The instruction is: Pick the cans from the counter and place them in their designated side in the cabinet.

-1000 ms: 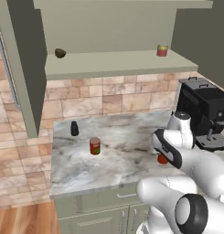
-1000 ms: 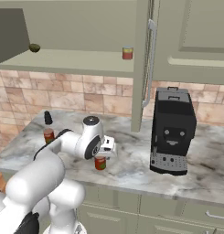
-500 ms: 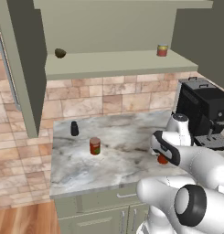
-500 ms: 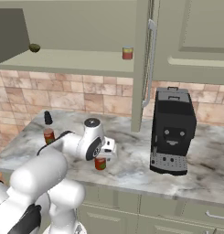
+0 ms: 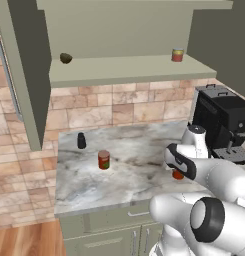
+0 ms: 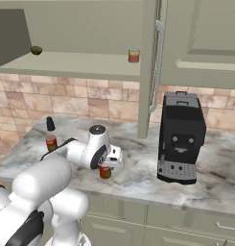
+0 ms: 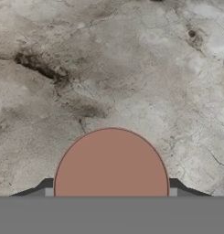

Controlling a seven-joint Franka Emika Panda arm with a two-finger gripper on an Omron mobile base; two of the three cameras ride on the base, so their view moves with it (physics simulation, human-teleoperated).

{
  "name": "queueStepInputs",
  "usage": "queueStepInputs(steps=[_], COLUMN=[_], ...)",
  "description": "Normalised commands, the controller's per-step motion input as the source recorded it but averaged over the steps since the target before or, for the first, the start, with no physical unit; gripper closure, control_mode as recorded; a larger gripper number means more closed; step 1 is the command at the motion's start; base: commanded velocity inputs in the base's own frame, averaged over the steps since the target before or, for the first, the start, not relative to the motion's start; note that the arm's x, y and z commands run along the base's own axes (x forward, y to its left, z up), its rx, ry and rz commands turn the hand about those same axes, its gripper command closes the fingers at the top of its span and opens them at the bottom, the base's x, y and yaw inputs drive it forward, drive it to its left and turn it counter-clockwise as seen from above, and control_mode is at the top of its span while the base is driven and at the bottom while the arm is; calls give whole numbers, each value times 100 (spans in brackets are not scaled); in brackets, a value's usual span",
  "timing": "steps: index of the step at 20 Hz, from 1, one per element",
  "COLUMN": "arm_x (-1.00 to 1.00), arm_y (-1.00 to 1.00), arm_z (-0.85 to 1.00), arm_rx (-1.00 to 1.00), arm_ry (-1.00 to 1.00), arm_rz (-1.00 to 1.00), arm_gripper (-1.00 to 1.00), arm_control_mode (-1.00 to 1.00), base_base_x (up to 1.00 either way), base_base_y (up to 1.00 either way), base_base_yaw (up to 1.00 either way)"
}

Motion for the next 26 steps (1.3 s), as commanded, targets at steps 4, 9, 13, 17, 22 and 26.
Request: queueStepInputs(steps=[4,9,13,17,22,26], arm_x=[0,-4,-13,-11,-11,-3], arm_y=[0,-2,-2,0,0,0], arm_z=[-1,16,53,58,54,53], arm_rx=[0,0,-1,-1,0,-1], arm_ry=[0,-2,-9,-9,-9,-9], arm_rz=[0,0,0,0,2,2], arm_gripper=[100,100,100,100,100,100], arm_control_mode=[-100,-100,-100,-100,-100,-100], base_base_x=[0,0,0,0,0,0], base_base_y=[0,0,0,0,0,0], base_base_yaw=[0,0,0,0,0,0])
